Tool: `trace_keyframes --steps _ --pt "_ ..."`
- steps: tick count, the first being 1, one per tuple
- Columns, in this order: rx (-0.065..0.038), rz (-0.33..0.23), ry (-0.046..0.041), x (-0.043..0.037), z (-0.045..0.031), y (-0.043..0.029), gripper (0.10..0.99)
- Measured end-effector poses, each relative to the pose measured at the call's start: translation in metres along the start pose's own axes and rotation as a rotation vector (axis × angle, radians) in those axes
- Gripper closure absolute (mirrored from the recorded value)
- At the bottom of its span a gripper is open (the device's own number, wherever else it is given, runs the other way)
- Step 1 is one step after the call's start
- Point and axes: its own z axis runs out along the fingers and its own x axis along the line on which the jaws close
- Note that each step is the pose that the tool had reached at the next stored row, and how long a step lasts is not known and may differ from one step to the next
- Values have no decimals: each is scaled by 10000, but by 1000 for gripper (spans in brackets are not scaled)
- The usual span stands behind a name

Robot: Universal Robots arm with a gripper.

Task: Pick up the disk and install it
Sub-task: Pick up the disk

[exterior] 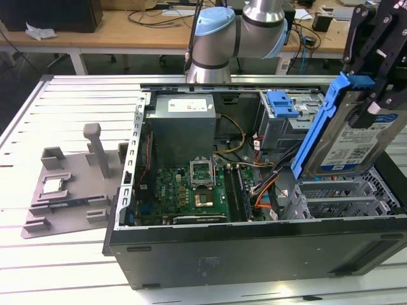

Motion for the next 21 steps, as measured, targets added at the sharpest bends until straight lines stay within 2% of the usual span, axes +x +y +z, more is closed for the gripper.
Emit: trace_keyframes --steps 5,8,13,15,17,21 --pt "-1 1 11 5 15 -136 718" --pt "-1 5 12 6 34 -174 718" --pt "1 119 5 33 88 -190 718" --pt "2 153 2 109 108 -189 718" --pt "3 176 1 146 121 -189 718" --pt "3 182 2 149 130 -188 718"
